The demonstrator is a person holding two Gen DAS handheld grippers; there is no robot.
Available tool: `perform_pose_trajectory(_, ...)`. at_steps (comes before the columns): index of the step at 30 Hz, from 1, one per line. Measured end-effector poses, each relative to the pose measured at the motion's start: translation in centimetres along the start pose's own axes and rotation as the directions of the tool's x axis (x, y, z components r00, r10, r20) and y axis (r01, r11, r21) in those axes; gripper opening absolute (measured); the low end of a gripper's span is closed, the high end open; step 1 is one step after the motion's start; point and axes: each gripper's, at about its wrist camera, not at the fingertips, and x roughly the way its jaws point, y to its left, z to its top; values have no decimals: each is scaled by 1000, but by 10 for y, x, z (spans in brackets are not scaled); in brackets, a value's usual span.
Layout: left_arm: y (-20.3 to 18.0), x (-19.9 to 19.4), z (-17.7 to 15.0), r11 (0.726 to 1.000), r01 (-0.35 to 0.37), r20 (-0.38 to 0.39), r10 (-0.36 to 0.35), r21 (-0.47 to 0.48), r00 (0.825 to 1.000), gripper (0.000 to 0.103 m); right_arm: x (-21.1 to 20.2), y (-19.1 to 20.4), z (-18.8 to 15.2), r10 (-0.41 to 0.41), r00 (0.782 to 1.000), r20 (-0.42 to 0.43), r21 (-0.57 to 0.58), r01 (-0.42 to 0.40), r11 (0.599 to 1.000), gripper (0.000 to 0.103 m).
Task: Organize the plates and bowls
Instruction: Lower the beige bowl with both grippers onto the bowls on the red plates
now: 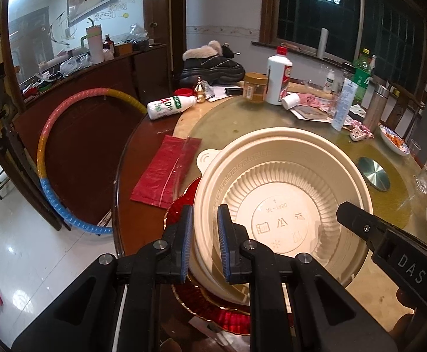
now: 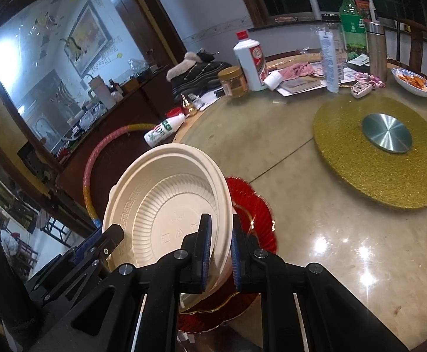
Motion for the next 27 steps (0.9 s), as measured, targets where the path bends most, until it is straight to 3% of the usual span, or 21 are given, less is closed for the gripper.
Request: perform_pose_trajectory(27,8,17,-7,1000,-11,-48,11,-1,999,14,17,9,-7,-34,998,-44,-22,33,999,12)
